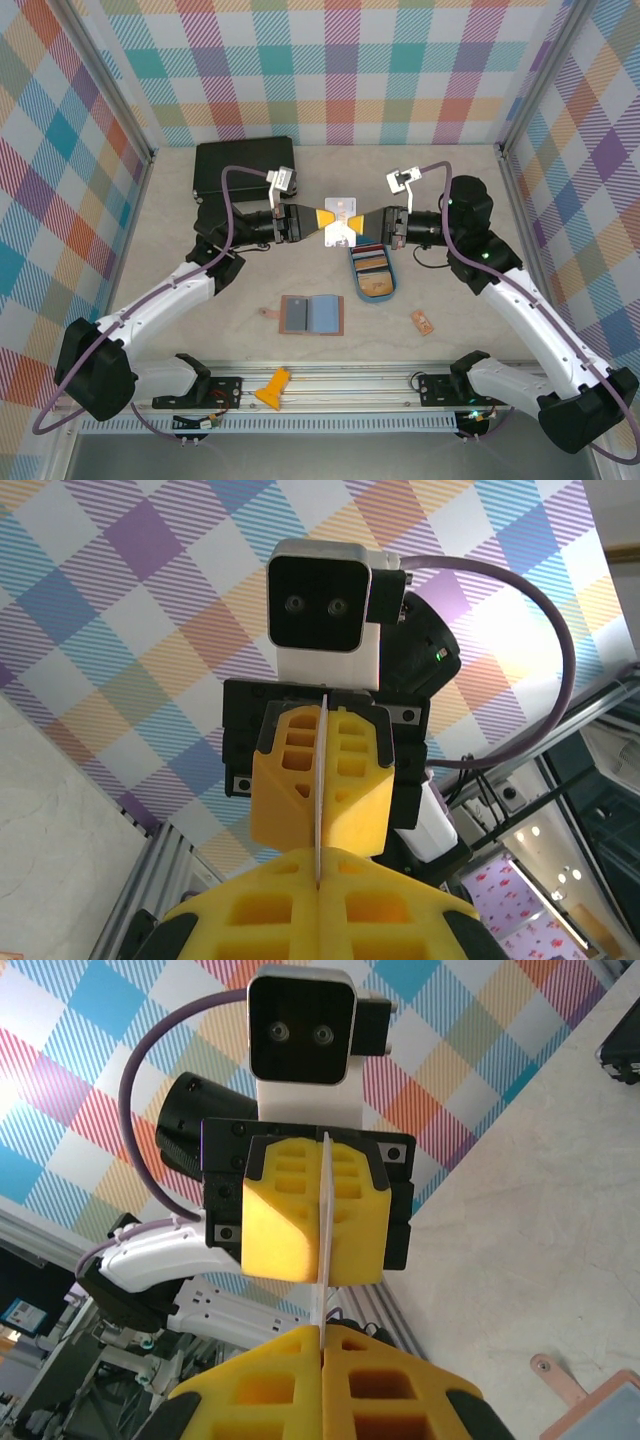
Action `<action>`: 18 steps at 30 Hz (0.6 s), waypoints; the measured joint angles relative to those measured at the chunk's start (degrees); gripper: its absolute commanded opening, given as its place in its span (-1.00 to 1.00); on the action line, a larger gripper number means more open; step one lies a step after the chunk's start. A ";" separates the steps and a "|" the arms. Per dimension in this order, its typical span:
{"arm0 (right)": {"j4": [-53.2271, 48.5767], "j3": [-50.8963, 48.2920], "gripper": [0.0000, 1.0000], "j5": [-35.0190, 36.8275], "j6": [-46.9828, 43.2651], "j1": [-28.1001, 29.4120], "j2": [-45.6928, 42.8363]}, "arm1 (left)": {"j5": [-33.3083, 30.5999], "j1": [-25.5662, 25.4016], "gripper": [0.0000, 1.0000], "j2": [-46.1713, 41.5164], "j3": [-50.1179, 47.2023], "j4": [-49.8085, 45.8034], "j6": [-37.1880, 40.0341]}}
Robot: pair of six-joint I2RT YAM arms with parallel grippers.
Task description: Put the credit cards into the card holder
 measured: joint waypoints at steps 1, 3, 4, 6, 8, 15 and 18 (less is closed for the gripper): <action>-0.35 0.20 -1.00 -0.22 -0.31 0.00 0.02 | 0.22 0.00 -0.44 -0.04 0.13 -0.17 0.31; -1.33 0.28 -1.00 -1.03 -0.70 0.02 0.13 | 0.44 -0.04 0.11 -0.17 0.20 -0.98 0.87; -1.99 0.28 -1.00 -1.22 -0.94 -0.11 0.15 | 0.42 -0.02 0.19 -0.37 0.24 -2.12 1.27; -4.28 0.28 -1.00 -1.66 -1.90 -0.98 0.11 | 0.20 0.83 0.27 -1.62 0.26 -7.15 3.39; -7.91 0.26 -1.00 -0.94 -3.19 -2.95 -0.28 | -0.59 2.54 0.29 -4.31 0.28 -15.10 7.15; -19.04 -5.31 -1.00 8.57 -3.28 -2.91 -3.39 | -16.85 9.53 0.14 -14.32 4.79 -59.41 28.46; -21.16 -11.98 -1.00 15.87 0.09 3.45 -3.96 | -20.37 9.51 0.00 -14.58 0.50 -68.50 31.36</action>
